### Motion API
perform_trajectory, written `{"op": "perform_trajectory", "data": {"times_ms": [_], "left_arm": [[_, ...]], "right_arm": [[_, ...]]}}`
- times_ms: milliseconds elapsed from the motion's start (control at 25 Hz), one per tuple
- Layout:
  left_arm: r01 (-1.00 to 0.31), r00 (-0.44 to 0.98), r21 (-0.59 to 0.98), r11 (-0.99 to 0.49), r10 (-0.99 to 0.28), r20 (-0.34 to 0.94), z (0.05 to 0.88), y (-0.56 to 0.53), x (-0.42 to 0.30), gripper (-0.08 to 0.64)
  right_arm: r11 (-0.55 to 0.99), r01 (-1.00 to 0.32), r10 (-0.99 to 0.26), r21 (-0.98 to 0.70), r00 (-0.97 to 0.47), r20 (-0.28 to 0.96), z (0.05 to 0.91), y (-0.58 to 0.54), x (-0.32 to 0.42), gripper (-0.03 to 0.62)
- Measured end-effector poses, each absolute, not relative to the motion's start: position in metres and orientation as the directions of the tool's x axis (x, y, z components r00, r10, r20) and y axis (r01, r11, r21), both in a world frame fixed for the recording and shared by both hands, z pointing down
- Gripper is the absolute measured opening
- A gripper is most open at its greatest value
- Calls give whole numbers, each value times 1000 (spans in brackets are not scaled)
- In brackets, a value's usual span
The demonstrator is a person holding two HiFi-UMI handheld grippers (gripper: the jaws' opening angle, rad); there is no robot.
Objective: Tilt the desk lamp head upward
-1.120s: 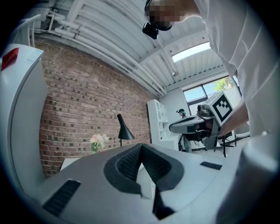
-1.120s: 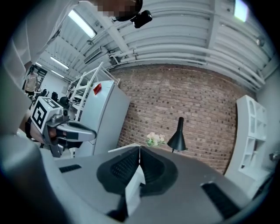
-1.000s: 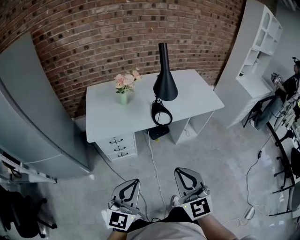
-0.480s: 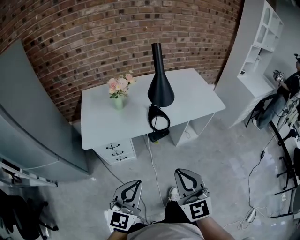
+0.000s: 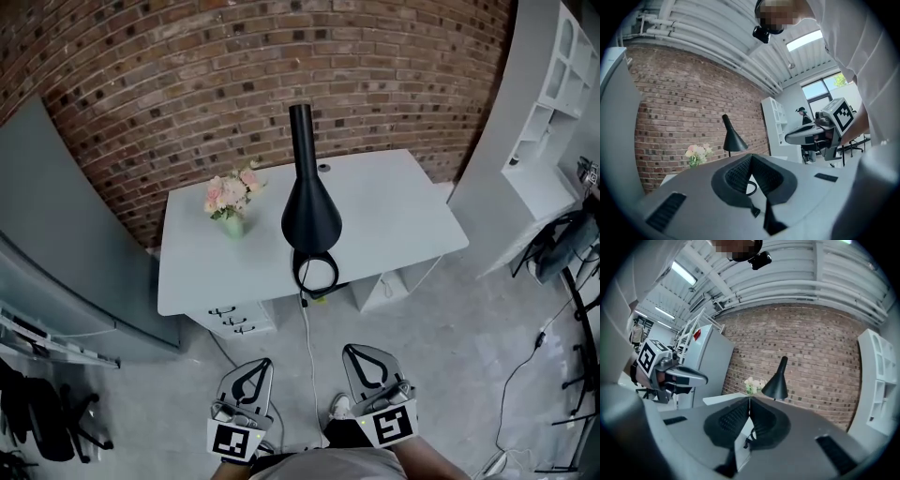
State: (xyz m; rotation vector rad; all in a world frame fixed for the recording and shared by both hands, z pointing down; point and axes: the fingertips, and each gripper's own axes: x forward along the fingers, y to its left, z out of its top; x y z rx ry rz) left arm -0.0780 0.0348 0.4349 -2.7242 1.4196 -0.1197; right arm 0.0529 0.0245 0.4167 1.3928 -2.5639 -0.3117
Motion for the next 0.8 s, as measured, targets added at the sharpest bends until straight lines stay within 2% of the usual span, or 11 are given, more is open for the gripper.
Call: {"op": "perform_trajectory", "data": {"times_ms": [360, 800], "left_arm": [[-859, 491, -123, -496, -868, 74, 430, -9, -30, 8], [-875, 468, -115, -471, -882, 57, 435, -38, -35, 8]], "right_arm": [[622, -743, -776, 247, -626, 72, 423, -35, 89, 18], [634, -733, -767, 245, -637, 78, 435, -64, 81, 18]]}}
